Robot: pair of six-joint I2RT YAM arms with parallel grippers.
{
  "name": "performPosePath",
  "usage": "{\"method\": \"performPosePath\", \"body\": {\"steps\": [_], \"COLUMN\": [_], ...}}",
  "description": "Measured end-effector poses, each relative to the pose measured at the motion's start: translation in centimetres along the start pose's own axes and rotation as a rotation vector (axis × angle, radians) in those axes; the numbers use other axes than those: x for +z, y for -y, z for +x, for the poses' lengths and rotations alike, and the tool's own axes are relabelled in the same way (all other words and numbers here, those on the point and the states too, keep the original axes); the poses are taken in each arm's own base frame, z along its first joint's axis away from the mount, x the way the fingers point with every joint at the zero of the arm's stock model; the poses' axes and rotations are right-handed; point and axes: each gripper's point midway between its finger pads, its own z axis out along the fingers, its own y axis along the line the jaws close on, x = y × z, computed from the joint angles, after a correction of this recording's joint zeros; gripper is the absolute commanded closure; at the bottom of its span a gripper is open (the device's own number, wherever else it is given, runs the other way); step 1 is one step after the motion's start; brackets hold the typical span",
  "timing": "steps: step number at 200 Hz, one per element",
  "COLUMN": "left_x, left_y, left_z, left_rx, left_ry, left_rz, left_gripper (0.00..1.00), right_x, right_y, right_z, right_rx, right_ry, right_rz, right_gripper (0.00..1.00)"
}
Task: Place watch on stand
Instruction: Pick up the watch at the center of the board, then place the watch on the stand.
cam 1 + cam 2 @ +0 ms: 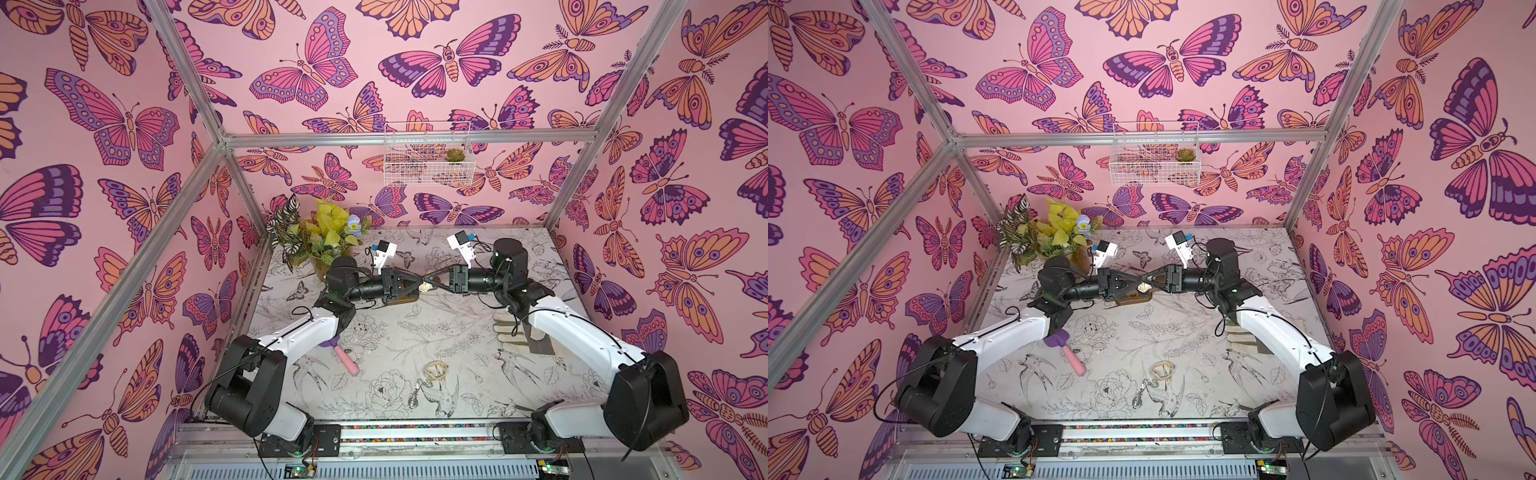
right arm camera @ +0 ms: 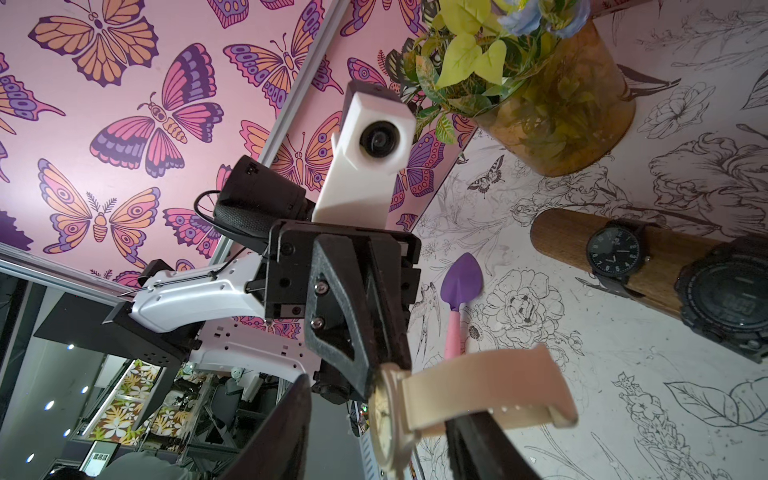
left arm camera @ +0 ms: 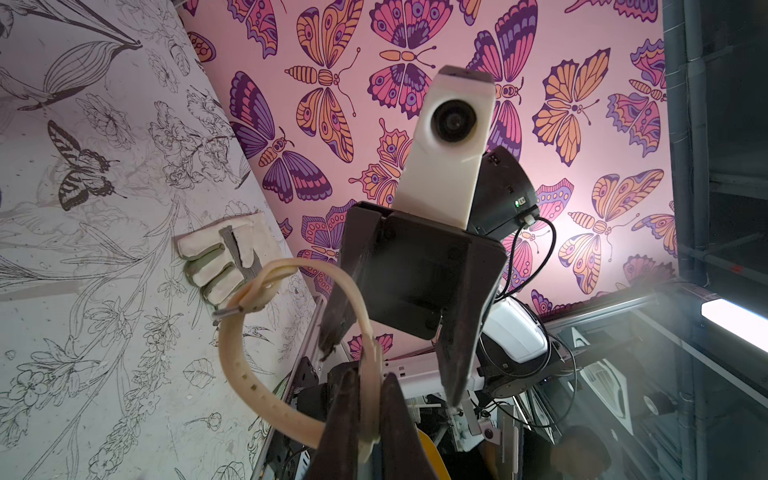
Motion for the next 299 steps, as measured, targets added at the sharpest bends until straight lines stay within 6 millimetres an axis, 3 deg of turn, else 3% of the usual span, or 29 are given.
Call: {"method": "performPosePath", "body": {"steps": [98,164,240,275,299], "left_x": [-2.5,-7.1,-13.1,-15.0,-15.7], "left_y": [-2.2,-5.1,-10.0,-11.2,-13.0], "left_z": [-2.2,-3.3,-3.8,-4.4,-4.5], "left_rx": [-0.025,-0.063,-0.113,-0.102,-0.128], "left_ry": [0.149,0.289,0.446,0.492,0.501], "left_rz": [-0.079,-0.168,-0.308,-0.347,-0.377], "left_gripper": [1.0,1.0,1.0,1.0,1.0], "right_x": [-0.3,-0.8,-2.5,-2.8,-3.0], "right_y": [0.5,1.6,8.6,10.7,11.7], "right_z": [-0.2,-0.1,0.2,0.7,0.8], "right_rx": [0.004,0.005,0.085,0.107,0.109], "right_ry": [0.009,0.016,0.065,0.063,0.068], "right_rz": [0.007,0.037,0.33,0.414,0.458], "right_gripper": [0.44,0.45,0.48,0.48,0.48]}}
